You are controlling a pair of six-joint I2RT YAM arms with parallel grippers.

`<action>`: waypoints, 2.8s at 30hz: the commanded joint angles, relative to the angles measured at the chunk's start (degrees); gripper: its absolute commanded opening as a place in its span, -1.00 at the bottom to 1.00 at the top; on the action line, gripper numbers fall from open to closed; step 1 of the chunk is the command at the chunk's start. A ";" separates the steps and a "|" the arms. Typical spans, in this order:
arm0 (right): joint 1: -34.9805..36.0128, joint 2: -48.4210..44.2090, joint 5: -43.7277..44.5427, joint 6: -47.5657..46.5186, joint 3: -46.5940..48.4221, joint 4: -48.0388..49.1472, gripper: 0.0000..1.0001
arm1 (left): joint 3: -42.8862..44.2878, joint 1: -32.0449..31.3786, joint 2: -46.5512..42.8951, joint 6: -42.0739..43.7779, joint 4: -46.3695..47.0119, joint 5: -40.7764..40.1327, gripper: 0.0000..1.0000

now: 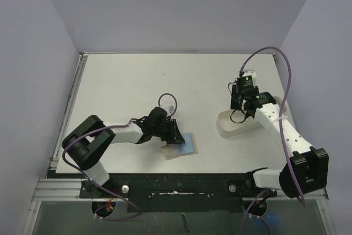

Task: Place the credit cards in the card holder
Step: Pick up the credit card from the storage box.

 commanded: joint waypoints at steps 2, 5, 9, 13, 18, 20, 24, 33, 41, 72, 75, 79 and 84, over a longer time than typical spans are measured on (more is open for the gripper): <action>-6.91 3.80 4.50 -14.82 6.41 0.66 -0.05 | 0.94 -0.32 -2.68 1.96 -0.42 1.31 -0.54; -13.17 7.11 3.32 -18.12 8.79 0.56 -0.05 | 0.86 -0.26 -4.06 2.55 -1.30 1.58 -0.53; -18.23 9.10 3.48 -20.27 8.92 3.18 -0.04 | 0.84 -0.16 -5.52 3.78 -3.34 1.15 -0.52; -19.96 10.11 -3.28 -29.38 7.43 5.56 0.01 | 0.75 -0.16 -6.75 4.21 -4.52 0.88 -0.52; -23.84 13.48 -2.21 -33.35 7.56 5.86 0.01 | 0.82 -0.16 -7.79 4.55 -5.67 -0.42 -0.51; -25.59 13.81 -4.17 -34.90 7.51 6.82 0.01 | 0.72 -0.16 -8.02 4.64 -5.81 -0.70 -0.51; -26.27 15.00 -4.73 -38.79 6.64 8.97 0.01 | 0.70 -0.08 -8.10 4.99 -6.40 -1.29 -0.51; -26.75 15.64 -2.74 -45.46 -1.05 19.50 0.03 | -0.73 -0.14 -10.40 5.41 -7.56 -3.03 -0.51; -26.64 18.77 2.70 -48.56 -3.72 27.62 0.03 | -1.17 -0.07 -11.74 4.97 -6.33 -3.71 -0.50; -27.10 18.02 3.22 -47.31 -2.65 27.39 -0.42 | -3.07 -0.07 -11.19 4.92 -5.49 -3.81 -0.50; -27.08 17.82 3.31 -47.80 -2.28 27.04 -0.44 | -3.03 -0.09 -11.28 4.99 -5.65 -3.92 -0.50; -27.10 17.73 3.99 -48.04 -1.35 26.47 -0.46 | -3.20 -0.07 -11.50 4.87 -5.57 -4.11 -0.51; -27.17 17.53 3.90 -48.22 -0.80 26.20 -0.53 | -3.25 -0.07 -10.98 4.56 -4.90 -3.82 -0.50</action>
